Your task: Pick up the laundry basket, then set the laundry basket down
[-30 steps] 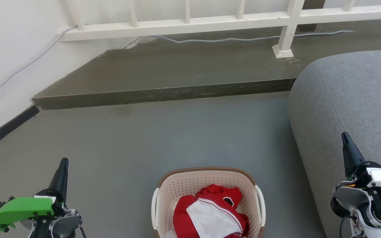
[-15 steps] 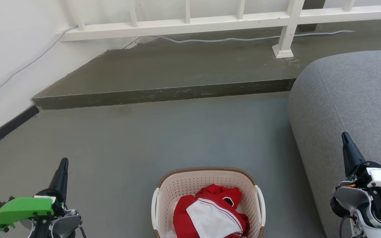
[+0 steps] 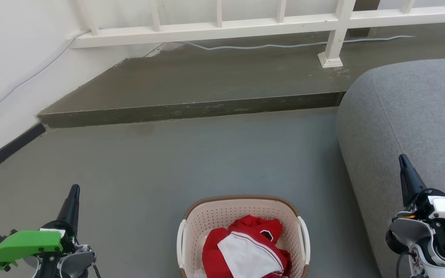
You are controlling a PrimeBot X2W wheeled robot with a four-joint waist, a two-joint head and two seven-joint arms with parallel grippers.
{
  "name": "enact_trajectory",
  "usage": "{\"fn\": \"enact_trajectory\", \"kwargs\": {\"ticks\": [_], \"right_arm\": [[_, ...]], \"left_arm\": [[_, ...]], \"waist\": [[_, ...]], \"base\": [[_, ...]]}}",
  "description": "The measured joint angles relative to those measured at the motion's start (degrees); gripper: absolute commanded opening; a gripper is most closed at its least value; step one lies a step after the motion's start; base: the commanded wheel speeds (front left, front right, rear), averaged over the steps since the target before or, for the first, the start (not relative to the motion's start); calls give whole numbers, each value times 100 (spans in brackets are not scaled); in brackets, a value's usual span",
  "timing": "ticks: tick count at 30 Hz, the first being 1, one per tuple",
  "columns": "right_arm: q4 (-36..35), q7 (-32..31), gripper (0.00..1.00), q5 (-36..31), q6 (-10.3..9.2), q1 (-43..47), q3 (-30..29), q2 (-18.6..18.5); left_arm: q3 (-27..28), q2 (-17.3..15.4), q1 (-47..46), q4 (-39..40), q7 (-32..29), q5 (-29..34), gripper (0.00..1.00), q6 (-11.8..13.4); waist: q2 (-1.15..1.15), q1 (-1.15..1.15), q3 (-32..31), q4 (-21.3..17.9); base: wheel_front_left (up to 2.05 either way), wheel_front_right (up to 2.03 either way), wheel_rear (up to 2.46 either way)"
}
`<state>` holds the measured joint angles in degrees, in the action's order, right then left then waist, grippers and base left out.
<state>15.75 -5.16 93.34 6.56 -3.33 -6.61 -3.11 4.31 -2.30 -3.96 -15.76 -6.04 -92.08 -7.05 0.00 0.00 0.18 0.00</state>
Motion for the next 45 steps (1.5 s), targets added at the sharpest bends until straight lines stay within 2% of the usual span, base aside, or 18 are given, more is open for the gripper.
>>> {"fn": "enact_trajectory", "kwargs": {"ticks": [45], "right_arm": [[0, -1, 0, -1, 0, 0, -10, 13]], "left_arm": [[5, 2, 0, 1, -5, 1, 0, 0]], "waist": [[0, 0, 0, 0]], "base": [[0, 0, 0]]}}
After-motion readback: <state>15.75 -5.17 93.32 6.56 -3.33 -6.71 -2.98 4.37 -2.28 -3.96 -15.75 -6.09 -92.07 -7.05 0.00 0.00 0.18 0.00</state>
